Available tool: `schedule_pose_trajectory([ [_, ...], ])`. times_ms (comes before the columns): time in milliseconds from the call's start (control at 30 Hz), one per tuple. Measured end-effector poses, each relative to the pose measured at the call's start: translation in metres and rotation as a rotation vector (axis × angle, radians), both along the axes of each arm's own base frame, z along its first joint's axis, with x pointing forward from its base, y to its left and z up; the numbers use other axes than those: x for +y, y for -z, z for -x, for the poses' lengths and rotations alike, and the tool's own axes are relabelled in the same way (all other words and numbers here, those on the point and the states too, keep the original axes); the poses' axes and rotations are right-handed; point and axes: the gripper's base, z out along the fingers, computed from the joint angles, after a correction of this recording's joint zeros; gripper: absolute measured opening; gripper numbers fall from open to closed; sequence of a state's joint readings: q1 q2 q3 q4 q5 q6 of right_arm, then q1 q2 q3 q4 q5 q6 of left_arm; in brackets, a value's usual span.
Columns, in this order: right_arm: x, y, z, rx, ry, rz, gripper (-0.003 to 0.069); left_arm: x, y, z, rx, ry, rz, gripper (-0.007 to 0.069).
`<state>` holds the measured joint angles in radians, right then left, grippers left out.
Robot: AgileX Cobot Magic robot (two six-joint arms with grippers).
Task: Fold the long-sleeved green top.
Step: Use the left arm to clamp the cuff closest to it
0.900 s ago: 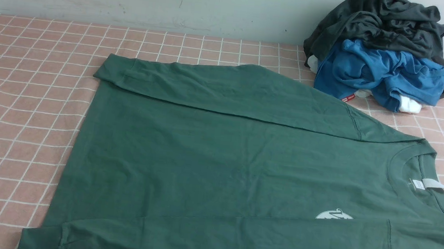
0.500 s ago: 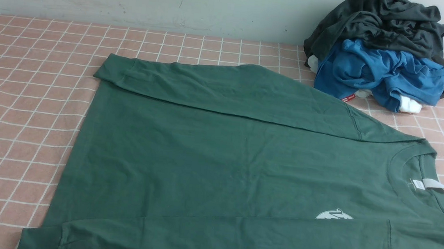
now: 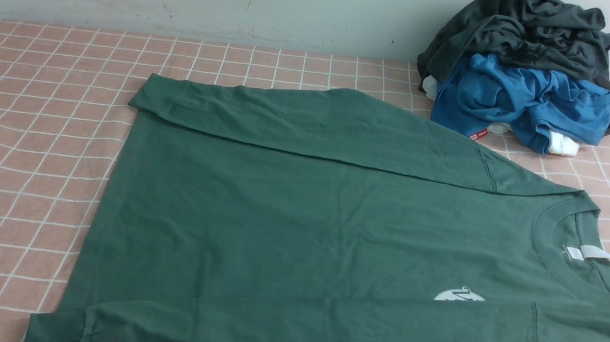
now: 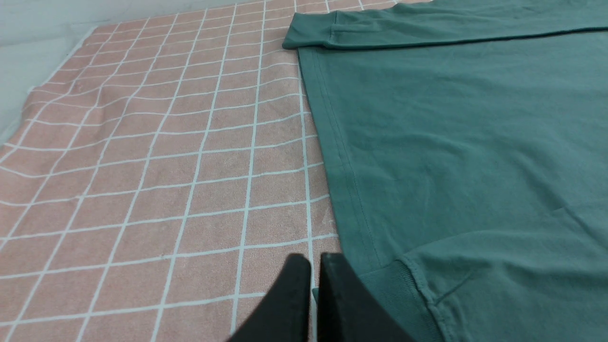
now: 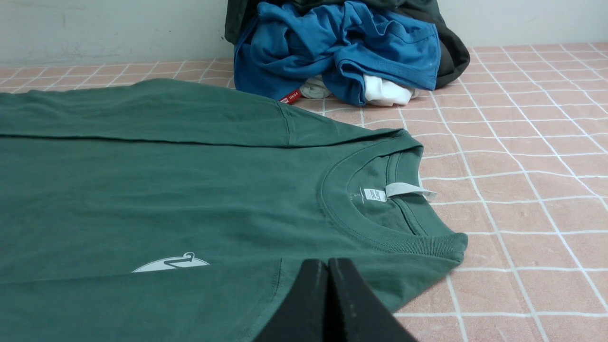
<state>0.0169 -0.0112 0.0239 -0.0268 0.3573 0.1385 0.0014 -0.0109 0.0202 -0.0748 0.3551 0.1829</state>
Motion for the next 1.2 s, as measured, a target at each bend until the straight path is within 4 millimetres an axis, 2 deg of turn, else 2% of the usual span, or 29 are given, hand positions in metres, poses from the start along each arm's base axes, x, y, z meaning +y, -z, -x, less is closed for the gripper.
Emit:
schedule_pose_trajectory([
  [200,0.000,-0.004,-0.001,-0.052,-0.003,0.004,-0.0010,0.001,-0.004,-0.002,-0.075,-0.006,-0.003,0.0016],
  [300,0.001,-0.017,-0.002,-0.200,-0.009,-0.018,-0.0010,0.001,-0.017,-0.004,-0.214,-0.017,0.004,0.0016],
  [433,0.002,-0.053,0.006,-0.615,-0.031,-0.056,-0.0010,0.004,-0.045,-0.001,-0.528,-0.041,0.012,0.0016],
  [467,0.002,-0.055,0.007,-0.632,-0.032,-0.056,-0.0010,0.004,-0.046,-0.001,-0.542,-0.042,0.013,0.0016],
  [533,0.002,-0.069,0.015,-0.813,-0.038,-0.075,-0.0010,0.005,-0.062,0.005,-0.722,-0.052,0.055,0.0016],
  [567,0.002,-0.070,0.016,-0.823,-0.038,-0.075,-0.0010,0.005,-0.063,0.006,-0.736,-0.052,0.061,0.0016],
  [633,0.002,-0.076,0.021,-0.906,-0.045,-0.084,-0.0010,0.006,-0.075,0.013,-0.889,-0.043,0.167,0.0016],
  [733,0.005,-0.081,0.022,-0.910,-0.070,-0.049,-0.0010,0.004,-0.094,0.016,-0.929,0.001,0.256,0.0016],
  [867,0.010,-0.125,0.017,-0.824,-0.107,0.065,-0.0010,-0.002,-0.152,0.004,-0.796,0.039,0.152,0.0016],
  [900,0.011,-0.130,0.015,-0.815,-0.107,0.069,-0.0010,-0.002,-0.155,0.005,-0.797,0.037,0.153,0.0016],
  [933,0.011,-0.147,0.001,-0.692,-0.103,0.105,-0.0010,-0.001,-0.175,-0.011,-0.685,0.023,0.090,0.0016],
  [967,0.010,-0.150,0.000,-0.669,-0.096,0.110,-0.0010,-0.001,-0.179,-0.013,-0.670,0.018,0.088,0.0016],
  [1000,0.009,-0.152,-0.011,-0.584,-0.087,0.130,-0.0010,0.000,-0.183,-0.022,-0.612,0.007,0.077,0.0016],
  [1033,0.008,-0.154,-0.020,-0.506,-0.073,0.138,-0.0010,0.001,-0.185,-0.032,-0.545,-0.006,0.075,0.0016],
  [1067,0.003,-0.150,-0.040,-0.327,-0.033,0.150,-0.0010,0.003,-0.178,-0.056,-0.367,-0.042,0.096,0.0016],
  [1100,0.003,-0.148,-0.043,-0.302,-0.029,0.151,-0.0010,0.003,-0.177,-0.059,-0.345,-0.046,0.100,0.0016],
  [1133,-0.001,-0.138,-0.059,-0.146,0.003,0.143,-0.0010,0.005,-0.162,-0.076,-0.180,-0.081,0.137,0.0016],
  [1200,-0.005,-0.114,-0.080,0.111,0.047,0.099,-0.0010,0.005,-0.131,-0.095,0.107,-0.132,0.188,0.0016],
])
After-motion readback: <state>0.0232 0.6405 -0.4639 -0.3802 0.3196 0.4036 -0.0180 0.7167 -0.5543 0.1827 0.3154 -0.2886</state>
